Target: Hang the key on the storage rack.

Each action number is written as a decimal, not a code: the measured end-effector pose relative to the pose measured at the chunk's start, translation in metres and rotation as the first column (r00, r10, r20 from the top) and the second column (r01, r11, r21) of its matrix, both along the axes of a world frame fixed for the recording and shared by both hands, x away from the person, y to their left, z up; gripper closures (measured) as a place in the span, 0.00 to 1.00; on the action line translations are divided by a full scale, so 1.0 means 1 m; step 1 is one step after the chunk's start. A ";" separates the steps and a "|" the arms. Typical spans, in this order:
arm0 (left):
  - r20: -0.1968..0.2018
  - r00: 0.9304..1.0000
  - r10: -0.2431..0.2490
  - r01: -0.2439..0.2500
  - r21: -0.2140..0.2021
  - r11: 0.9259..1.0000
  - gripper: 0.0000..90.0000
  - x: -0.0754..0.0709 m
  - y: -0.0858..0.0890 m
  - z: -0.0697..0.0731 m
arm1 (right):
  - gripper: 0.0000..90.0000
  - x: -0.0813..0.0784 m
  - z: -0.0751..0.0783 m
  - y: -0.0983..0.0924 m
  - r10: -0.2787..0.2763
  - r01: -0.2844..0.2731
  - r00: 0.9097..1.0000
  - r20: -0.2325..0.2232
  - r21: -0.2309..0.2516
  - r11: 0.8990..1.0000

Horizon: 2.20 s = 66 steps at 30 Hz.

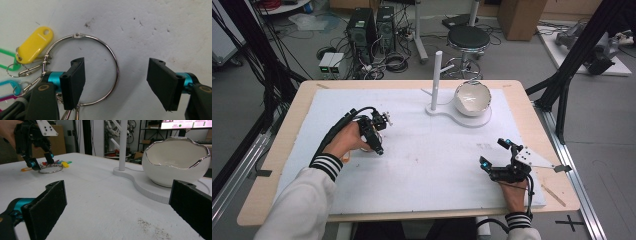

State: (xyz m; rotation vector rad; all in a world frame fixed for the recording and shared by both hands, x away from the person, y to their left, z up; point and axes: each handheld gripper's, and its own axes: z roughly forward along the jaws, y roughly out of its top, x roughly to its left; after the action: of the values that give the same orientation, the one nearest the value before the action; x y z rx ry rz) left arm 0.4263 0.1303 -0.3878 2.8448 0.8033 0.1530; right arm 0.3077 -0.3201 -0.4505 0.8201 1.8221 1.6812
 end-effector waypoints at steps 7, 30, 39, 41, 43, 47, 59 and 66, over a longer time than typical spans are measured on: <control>-0.024 0.999 0.032 -0.032 0.025 0.999 0.46 0.001 0.000 -0.002 | 0.01 0.000 0.000 0.000 -0.002 0.002 1.000 0.005 -0.002 1.000; -0.074 0.993 0.087 -0.083 0.063 0.995 0.71 0.002 -0.003 -0.007 | 0.01 0.001 0.000 0.000 -0.001 0.001 1.000 0.005 0.001 1.000; -0.088 0.992 0.089 -0.083 0.071 0.994 0.75 0.004 -0.004 -0.009 | 0.01 0.001 0.000 0.000 0.000 0.000 1.000 0.005 -0.001 1.000; -0.088 0.992 0.090 -0.084 0.074 0.994 0.77 0.004 -0.004 -0.010 | 0.01 0.001 0.000 0.000 -0.001 0.001 1.000 0.005 0.001 1.000; -0.084 0.992 0.093 -0.087 0.075 0.993 0.77 0.004 -0.005 -0.011 | 0.01 0.001 0.000 0.000 -0.001 0.001 1.000 0.004 0.002 1.000; -0.080 0.993 0.088 -0.081 0.085 0.993 0.80 0.004 -0.005 -0.011 | 0.01 0.001 0.000 0.000 -0.001 0.001 1.000 0.005 -0.001 1.000; -0.084 0.992 0.099 -0.091 0.091 0.992 0.88 0.005 -0.004 -0.013 | 0.01 0.000 0.000 0.000 0.000 0.000 1.000 0.001 -0.002 1.000; -0.092 0.991 0.094 -0.085 0.096 0.992 0.91 0.005 -0.005 -0.015 | 0.01 0.000 0.000 0.000 -0.001 0.001 1.000 0.002 -0.002 1.000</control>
State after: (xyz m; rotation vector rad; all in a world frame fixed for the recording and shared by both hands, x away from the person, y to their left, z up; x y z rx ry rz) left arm 0.4317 0.1255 -0.4027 2.9229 0.9684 0.0667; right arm 0.3078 -0.3201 -0.4505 0.8182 1.8219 1.6788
